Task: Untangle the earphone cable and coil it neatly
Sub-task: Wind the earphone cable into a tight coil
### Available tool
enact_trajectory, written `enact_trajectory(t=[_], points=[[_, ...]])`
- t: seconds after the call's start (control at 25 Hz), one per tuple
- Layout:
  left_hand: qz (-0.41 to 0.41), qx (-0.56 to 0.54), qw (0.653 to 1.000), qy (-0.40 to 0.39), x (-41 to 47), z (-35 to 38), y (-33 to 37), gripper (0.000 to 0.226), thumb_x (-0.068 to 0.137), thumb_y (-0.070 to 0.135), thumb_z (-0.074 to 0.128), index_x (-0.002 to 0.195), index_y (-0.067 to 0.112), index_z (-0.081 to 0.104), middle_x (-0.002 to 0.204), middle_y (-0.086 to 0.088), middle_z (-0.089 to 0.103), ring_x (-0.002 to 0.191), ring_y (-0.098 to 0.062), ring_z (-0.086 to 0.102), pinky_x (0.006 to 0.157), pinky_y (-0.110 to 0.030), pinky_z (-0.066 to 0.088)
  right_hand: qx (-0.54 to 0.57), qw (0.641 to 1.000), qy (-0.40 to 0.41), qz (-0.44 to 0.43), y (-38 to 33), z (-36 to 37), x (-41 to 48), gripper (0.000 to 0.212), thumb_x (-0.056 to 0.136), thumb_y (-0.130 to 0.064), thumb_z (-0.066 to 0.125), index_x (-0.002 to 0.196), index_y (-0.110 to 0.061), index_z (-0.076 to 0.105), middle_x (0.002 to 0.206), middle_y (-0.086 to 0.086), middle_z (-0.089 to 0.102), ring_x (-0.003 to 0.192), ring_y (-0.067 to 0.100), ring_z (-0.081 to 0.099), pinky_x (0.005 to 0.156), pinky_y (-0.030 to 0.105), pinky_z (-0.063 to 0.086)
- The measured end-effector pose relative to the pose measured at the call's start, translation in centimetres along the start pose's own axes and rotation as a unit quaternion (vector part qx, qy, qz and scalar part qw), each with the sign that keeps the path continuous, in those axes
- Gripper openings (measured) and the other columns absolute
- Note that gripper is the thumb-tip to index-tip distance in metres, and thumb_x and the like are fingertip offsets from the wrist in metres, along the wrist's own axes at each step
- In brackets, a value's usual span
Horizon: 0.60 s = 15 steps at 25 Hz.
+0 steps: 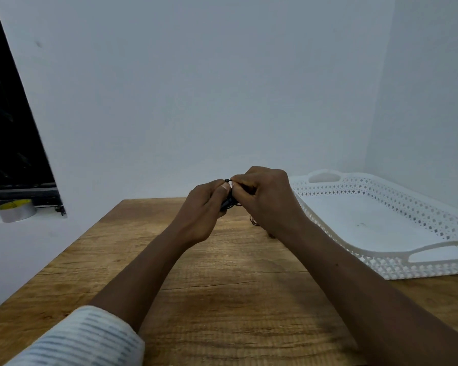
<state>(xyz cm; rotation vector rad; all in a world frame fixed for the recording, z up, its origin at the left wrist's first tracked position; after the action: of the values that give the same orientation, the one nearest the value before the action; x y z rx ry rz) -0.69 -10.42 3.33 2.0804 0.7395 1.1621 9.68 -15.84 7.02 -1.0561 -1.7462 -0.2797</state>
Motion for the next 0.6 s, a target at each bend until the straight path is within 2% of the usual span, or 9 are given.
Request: enact_trajectory(t=[0.12, 0.36, 0.48, 0.6], points=[[-0.025, -0.042, 0.998, -0.033, 0.5, 2.9, -1.1, 0.037, 0.105, 0.023, 0.034, 0.077, 0.006, 0.050, 0.069, 0.001, 0.042, 0.057, -0.001, 0.041, 0.056, -0.012, 0.041, -0.028, 0.999, 0.019, 0.027, 1.5, -1.3, -1.4, 0.028, 0.088, -0.014, 0.061, 0.061, -0.006, 0.064, 0.055, 0.005, 0.054, 0.053, 0.018, 0.052, 0.054, 0.038, 0.045], [-0.049, -0.092, 0.994, -0.033, 0.2, 4.6, -4.0, 0.039, 0.106, 0.021, 0.033, 0.089, -0.007, 0.055, 0.071, -0.004, 0.044, 0.054, -0.002, 0.042, 0.052, -0.010, 0.039, -0.016, 0.998, -0.046, 0.051, 3.2, -0.3, -2.2, 0.022, 0.086, -0.011, 0.062, 0.068, -0.001, 0.071, 0.058, 0.011, 0.061, 0.058, 0.019, 0.057, 0.059, 0.037, 0.045], [-0.053, -0.083, 0.994, -0.040, 0.1, 4.2, -4.4, 0.039, 0.106, 0.021, 0.034, 0.088, -0.007, 0.055, 0.070, -0.004, 0.045, 0.051, 0.000, 0.046, 0.051, -0.008, 0.039, -0.018, 0.997, -0.058, 0.054, 3.1, 0.2, -2.3, 0.020, 0.086, -0.011, 0.062, 0.075, 0.001, 0.073, 0.060, 0.013, 0.064, 0.060, 0.021, 0.058, 0.059, 0.037, 0.045], [-0.063, -0.089, 0.993, -0.047, -0.2, 4.1, -4.4, 0.040, 0.106, 0.023, 0.034, 0.094, -0.006, 0.058, 0.074, -0.001, 0.050, 0.054, 0.004, 0.050, 0.054, -0.008, 0.043, -0.021, 0.997, -0.052, 0.044, 2.7, 0.3, -2.5, 0.018, 0.088, -0.011, 0.064, 0.077, -0.002, 0.076, 0.059, 0.010, 0.064, 0.061, 0.020, 0.059, 0.057, 0.034, 0.045]])
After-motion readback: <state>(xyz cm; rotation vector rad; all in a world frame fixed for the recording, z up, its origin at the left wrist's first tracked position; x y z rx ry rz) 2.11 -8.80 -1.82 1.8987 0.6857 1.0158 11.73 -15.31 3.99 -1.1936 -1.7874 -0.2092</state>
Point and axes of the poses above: each hand's wrist, its own x-axis towards the middle knuckle, its own z-axis out of the palm, y = z × x, the point moved 9 cm from there along x, towards the middle knuckle
